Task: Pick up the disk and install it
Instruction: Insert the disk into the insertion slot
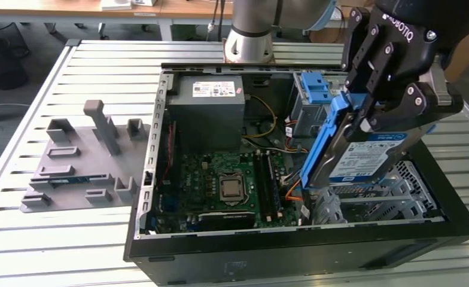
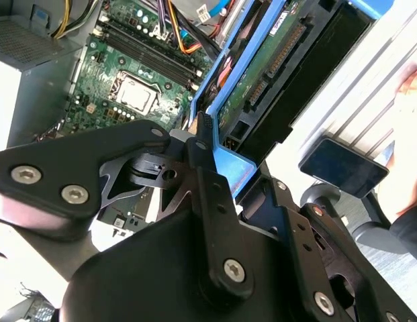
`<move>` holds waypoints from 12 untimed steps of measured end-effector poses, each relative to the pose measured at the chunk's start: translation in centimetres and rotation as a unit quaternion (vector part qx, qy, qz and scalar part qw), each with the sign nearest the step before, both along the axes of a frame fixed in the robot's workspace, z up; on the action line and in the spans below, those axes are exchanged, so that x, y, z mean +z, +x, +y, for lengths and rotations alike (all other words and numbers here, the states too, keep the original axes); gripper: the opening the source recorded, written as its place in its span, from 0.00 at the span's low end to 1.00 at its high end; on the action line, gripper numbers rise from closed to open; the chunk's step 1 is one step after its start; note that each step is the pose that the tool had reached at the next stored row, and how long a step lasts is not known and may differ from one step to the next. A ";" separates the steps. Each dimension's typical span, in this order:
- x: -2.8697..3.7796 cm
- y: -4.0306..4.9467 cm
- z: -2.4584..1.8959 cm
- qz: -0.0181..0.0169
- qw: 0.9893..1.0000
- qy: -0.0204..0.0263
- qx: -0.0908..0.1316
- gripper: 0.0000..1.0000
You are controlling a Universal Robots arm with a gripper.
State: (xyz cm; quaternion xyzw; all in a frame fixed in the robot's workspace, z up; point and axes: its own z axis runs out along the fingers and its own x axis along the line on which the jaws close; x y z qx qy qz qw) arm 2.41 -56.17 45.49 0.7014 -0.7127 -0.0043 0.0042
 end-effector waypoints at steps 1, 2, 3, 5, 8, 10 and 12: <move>-0.01 0.10 0.00 0.000 1.000 0.000 0.000 0.36; -0.02 0.21 0.00 0.000 1.000 0.000 0.000 0.36; -0.03 0.33 0.00 0.000 1.000 0.000 0.000 0.36; -0.05 0.58 0.00 0.000 1.000 0.000 0.000 0.36; -0.07 0.92 0.00 0.000 1.000 0.000 0.000 0.36; -0.09 1.16 0.00 0.000 1.000 0.000 0.000 0.36; -0.10 1.39 0.00 0.000 1.000 0.000 0.000 0.36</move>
